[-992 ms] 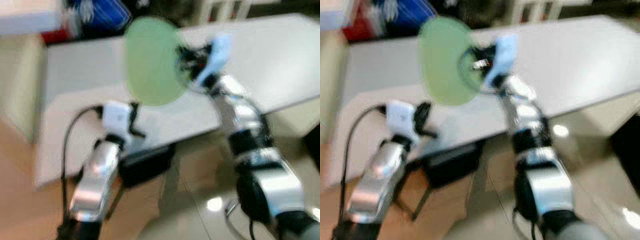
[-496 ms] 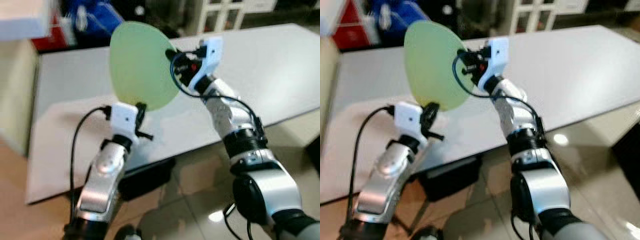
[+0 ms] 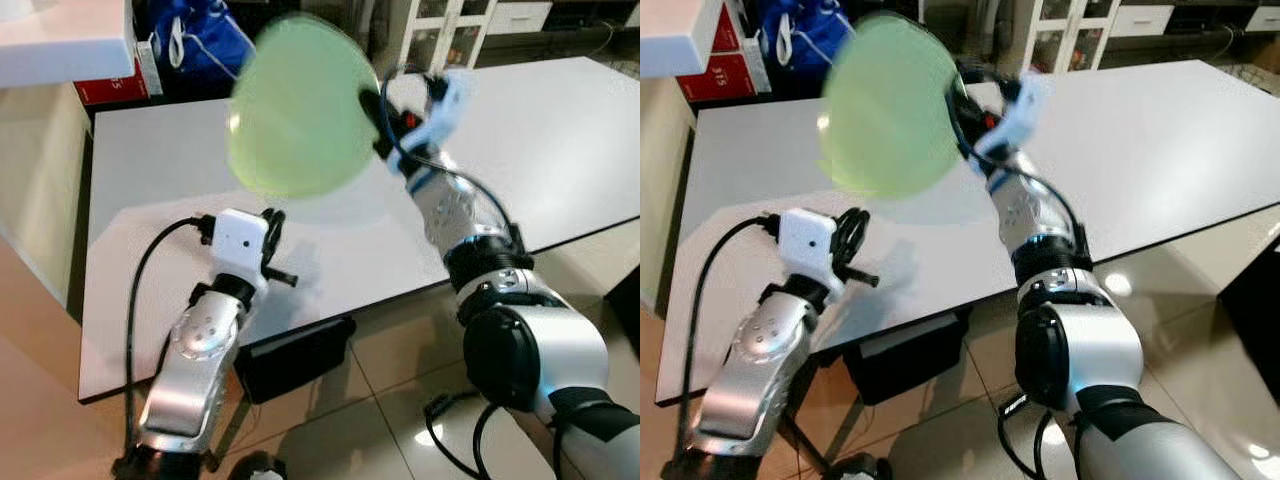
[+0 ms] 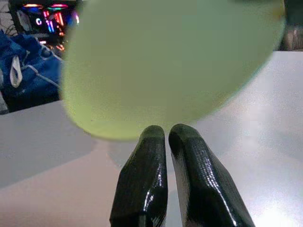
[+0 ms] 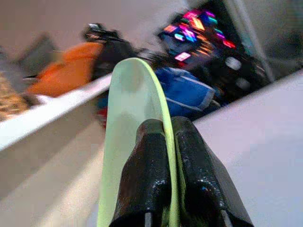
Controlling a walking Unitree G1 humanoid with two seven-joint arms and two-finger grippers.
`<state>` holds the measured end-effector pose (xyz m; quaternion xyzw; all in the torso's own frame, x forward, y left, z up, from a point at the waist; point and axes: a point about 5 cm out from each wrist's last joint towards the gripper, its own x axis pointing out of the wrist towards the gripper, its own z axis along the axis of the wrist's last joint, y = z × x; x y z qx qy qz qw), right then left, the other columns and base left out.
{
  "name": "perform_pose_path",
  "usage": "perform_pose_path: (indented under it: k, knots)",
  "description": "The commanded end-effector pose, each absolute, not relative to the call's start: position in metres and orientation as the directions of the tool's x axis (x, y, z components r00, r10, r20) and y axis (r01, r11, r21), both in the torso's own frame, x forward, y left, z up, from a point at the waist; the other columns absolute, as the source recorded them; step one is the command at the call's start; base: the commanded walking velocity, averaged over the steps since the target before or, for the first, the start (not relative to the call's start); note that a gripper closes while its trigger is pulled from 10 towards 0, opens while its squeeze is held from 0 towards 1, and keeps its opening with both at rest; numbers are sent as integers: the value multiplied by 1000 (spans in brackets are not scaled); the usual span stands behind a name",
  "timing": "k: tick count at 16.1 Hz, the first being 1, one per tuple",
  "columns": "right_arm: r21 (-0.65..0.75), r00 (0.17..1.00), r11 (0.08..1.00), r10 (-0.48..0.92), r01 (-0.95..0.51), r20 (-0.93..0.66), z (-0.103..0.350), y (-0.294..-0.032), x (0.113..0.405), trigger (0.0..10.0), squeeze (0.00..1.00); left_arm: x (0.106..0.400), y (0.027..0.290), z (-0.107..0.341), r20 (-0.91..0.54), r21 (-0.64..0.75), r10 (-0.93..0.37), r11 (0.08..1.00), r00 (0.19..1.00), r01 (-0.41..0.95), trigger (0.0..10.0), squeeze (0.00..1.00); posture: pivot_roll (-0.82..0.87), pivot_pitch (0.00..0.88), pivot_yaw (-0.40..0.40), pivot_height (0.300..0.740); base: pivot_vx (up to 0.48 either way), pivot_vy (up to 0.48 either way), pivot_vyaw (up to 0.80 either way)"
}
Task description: Setting the table
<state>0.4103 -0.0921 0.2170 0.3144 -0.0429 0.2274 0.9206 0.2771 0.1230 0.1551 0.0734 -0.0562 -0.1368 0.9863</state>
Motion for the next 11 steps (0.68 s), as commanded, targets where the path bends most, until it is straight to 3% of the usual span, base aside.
perform_pose_path:
  k: [1,6,11]
  knots:
    - [581,925,720,306,-379,226,216,-105,412,10000,0,273,126,159,93,181,-275,950,957,255,10000,0,183,0,-5,740,0,0,0]
    - [650,984,745,175,-149,26,159,-121,402,10000,0,259,143,163,54,220,-256,946,965,238,10000,0,252,0,22,740,0,0,0]
    - [606,978,795,113,19,-178,105,-131,381,10000,0,249,152,165,13,246,-255,938,967,245,10000,0,285,0,46,740,0,0,0]
